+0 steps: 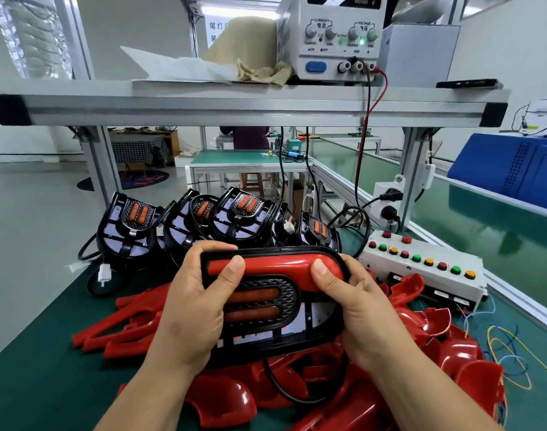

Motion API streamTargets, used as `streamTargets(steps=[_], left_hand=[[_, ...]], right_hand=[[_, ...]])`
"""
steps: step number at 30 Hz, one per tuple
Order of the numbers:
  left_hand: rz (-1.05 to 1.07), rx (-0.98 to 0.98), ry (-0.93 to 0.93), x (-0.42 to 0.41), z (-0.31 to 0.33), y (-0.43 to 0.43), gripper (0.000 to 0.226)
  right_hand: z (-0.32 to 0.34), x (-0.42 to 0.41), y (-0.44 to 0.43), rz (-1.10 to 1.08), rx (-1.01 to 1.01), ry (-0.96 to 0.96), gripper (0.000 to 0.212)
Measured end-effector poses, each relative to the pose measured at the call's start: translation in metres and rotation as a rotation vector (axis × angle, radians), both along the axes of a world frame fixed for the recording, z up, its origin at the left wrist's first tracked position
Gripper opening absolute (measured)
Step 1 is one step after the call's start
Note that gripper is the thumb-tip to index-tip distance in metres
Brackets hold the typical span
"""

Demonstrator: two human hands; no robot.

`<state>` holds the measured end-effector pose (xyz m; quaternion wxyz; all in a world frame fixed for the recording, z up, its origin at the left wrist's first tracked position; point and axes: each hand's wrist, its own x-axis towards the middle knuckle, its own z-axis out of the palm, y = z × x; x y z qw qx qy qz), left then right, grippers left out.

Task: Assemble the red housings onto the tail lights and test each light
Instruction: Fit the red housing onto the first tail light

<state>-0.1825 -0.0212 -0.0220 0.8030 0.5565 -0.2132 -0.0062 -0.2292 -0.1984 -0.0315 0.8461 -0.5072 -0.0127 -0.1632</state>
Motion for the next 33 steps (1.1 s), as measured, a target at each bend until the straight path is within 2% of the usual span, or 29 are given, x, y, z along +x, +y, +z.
streamTargets(steps=[5,11,18,23,27,29,31,33], left_hand=[[0.054,0.044,-0.050,0.004,-0.002,0.002,0.018],[0.009,0.005,-0.038,0.007,-0.003,0.000,0.032],[-0.071,-0.014,0.039,0.019,-0.001,0.008,0.035],[-0.070,-0.010,0.002,0.020,0.001,0.002,0.047],[-0.208,0.015,0.054,0.024,0.003,0.013,0.070],[-0.269,0.054,0.057,0.021,0.001,0.018,0.059],[-0.235,0.056,0.111,0.019,0.001,0.019,0.042],[-0.193,0.012,0.169,0.021,0.001,0.021,0.041]], right_hand=[[0.000,0.000,0.001,-0.013,-0.006,-0.015,0.043],[0.001,0.002,0.000,-0.031,-0.028,-0.012,0.055],[0.002,0.007,-0.004,-0.020,0.011,-0.037,0.036],[0.004,0.008,0.000,-0.082,-0.011,-0.019,0.045],[0.010,0.007,0.002,-0.107,0.086,-0.046,0.050],[0.013,0.007,0.004,-0.081,0.141,-0.095,0.049],[0.016,0.008,0.008,-0.047,0.140,-0.123,0.050],[0.018,0.008,0.012,-0.038,0.076,-0.108,0.058]])
